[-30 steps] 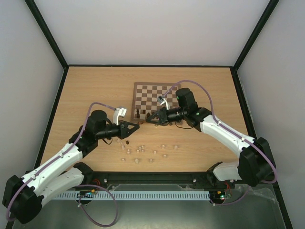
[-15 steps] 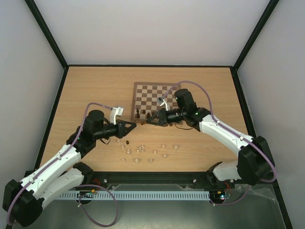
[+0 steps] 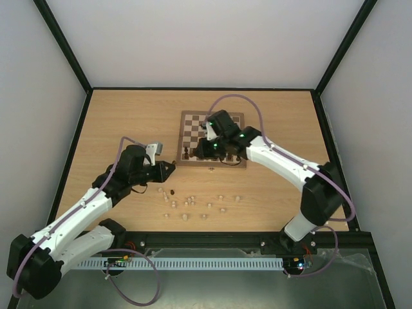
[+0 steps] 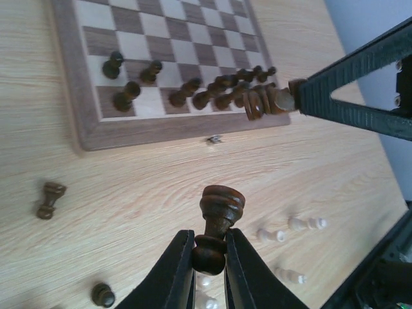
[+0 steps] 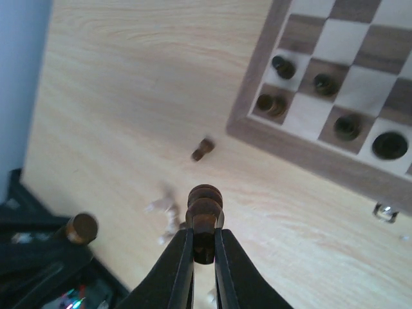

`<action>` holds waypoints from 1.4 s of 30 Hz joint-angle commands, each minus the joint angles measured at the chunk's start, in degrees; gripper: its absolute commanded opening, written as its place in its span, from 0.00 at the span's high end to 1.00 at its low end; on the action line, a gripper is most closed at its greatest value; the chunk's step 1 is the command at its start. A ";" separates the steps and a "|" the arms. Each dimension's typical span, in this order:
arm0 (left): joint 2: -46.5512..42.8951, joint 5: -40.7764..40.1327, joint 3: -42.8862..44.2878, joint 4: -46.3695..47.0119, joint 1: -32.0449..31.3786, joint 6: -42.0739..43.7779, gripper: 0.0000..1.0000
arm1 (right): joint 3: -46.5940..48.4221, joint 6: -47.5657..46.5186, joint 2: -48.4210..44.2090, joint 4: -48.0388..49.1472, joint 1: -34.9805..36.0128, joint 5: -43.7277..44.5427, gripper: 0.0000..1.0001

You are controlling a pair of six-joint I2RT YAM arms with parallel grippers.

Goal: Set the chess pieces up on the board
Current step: Place the chess piece at the center of the board.

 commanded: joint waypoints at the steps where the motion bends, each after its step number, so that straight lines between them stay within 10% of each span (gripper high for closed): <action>1: 1.62 -5.41 2.63 -4.55 0.61 0.32 0.92 | 8.41 -1.20 7.29 -12.31 3.94 18.78 0.91; 24: 3.20 -3.44 2.65 -4.42 2.05 1.14 0.91 | 28.71 0.65 28.69 -23.14 9.23 36.83 0.87; 42: 4.89 -3.97 2.67 -4.34 2.52 0.95 0.91 | -4.81 -1.24 9.13 -3.38 11.58 21.62 0.69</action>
